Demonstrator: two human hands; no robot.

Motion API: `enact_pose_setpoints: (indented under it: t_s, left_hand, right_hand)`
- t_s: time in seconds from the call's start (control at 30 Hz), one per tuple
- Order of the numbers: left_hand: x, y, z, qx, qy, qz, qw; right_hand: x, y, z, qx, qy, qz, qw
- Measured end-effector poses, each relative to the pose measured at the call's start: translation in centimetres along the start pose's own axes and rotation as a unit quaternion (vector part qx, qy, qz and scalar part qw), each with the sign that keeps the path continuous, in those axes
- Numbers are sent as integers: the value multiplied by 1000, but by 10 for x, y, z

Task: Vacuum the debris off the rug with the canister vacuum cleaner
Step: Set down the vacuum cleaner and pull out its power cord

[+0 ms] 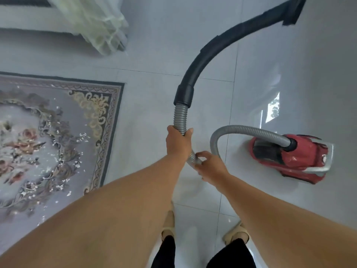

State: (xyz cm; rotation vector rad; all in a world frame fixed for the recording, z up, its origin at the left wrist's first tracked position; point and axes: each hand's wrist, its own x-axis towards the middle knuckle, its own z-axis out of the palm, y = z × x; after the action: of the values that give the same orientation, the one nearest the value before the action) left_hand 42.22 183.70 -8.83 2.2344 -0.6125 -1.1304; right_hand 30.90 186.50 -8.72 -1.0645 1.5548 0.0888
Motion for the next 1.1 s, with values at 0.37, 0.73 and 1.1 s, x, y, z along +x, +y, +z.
enact_pose_setpoints:
  t_s: [0.37, 0.73, 1.1]
  left_hand:
    - [85, -62, -152, -235, 201, -198, 930]
    - [113, -110, -235, -326, 253, -197, 889]
    - [146, -121, -279, -108, 196, -207, 952]
  right_hand:
    - [12, -83, 128, -162, -1, -100, 982]
    - [12, -95, 194, -210, -79, -95, 970]
    - [33, -136, 224, -233, -88, -107, 963]
